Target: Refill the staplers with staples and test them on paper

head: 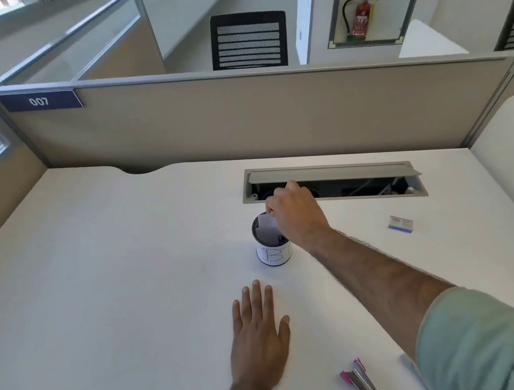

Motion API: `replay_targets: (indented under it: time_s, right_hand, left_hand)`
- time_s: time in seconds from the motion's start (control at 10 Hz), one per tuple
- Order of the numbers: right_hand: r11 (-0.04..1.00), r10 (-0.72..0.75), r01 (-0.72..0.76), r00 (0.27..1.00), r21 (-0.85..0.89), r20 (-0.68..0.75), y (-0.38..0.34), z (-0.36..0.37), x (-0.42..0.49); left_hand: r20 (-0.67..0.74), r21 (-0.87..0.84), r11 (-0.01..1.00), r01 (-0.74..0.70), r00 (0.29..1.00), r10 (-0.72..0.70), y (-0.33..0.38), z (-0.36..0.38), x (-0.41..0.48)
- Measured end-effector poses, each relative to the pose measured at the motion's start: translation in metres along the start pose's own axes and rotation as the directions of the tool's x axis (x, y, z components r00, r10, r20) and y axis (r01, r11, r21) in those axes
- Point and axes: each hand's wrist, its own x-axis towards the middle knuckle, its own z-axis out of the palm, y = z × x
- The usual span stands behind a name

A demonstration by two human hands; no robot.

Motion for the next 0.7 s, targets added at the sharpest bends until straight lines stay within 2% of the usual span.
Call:
replay_targets:
  time_s: [0.2,0.4,0.6,0.7]
  right_hand:
    - [0.997,-0.060,0.063,0.996,-0.052,0.071,-0.003,0.016,0.001]
    - [0.996,-0.086,0.082,0.989,0.041,0.118,0.002,0.026,0.001]
    - [0.992,-0.034,0.023,0.996,0.124,0.081,0.009,0.026,-0.005]
    - [0.975,0.075,-0.072,0.997,0.210,-0.008,0.014,0.029,-0.030]
  left_hand:
    - [0.007,0.009,1.000,-0.004,1.000,0.004,-0.001,0.001,0.001]
    - [0.012,0.024,1.000,-0.002,1.000,0.002,-0.001,0.001,0.002]
    - [0.010,0.010,1.000,0.012,1.000,-0.012,-0.004,0.001,0.002]
    - [0.016,-0.016,1.000,0.019,1.000,-0.019,0.001,0.005,-0.002]
